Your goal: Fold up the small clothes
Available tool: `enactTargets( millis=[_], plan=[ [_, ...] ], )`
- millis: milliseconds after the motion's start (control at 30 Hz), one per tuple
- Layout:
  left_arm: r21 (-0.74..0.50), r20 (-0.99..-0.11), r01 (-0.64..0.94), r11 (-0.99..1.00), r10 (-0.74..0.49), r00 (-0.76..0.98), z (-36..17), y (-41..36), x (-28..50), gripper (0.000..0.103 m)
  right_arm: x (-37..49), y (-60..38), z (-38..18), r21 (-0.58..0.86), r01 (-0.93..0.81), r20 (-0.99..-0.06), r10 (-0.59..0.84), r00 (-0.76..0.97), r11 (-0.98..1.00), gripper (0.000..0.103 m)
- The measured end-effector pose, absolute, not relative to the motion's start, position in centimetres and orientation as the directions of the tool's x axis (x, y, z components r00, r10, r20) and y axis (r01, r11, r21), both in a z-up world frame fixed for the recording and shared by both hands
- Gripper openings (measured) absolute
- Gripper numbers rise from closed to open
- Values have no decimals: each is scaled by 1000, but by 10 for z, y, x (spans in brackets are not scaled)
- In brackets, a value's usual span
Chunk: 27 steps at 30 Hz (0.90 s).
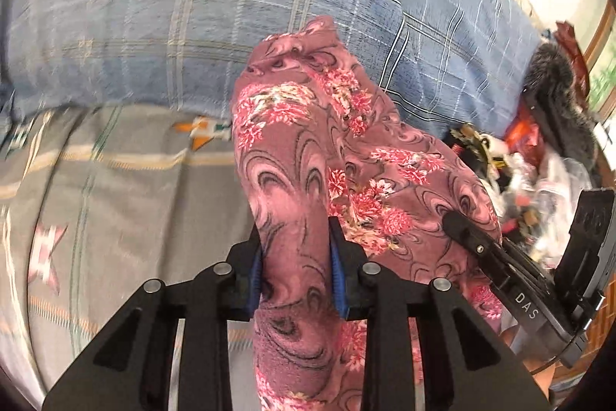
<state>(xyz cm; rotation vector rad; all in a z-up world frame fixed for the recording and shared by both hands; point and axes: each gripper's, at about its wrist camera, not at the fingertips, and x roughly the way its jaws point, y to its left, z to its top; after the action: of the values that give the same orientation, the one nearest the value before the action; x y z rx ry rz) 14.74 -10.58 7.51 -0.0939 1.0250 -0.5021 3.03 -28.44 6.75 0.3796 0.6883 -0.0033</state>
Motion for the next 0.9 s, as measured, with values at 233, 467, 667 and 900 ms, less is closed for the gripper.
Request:
enactTargets(
  millis=[233,467,667,900],
  plan=[
    [-371,-816,256,893,-445,369,66,-14,96,26,-14,-223,63,458,11,-581,289,761,889,17],
    [-341,-885,189,921,-382,267,-13,16,94,36,-10,-189,-19,488,93,-693,320,646,868,19],
    [-371,-833,232,899,-433,345,7,26,94,39,-11,-210,-8,527,152,-666,295,685,836,39],
    [-267,-852,246,932,-348,391,13,-13,160,42,53,-213,-4,502,164,-686,276,673,849,14]
  ],
)
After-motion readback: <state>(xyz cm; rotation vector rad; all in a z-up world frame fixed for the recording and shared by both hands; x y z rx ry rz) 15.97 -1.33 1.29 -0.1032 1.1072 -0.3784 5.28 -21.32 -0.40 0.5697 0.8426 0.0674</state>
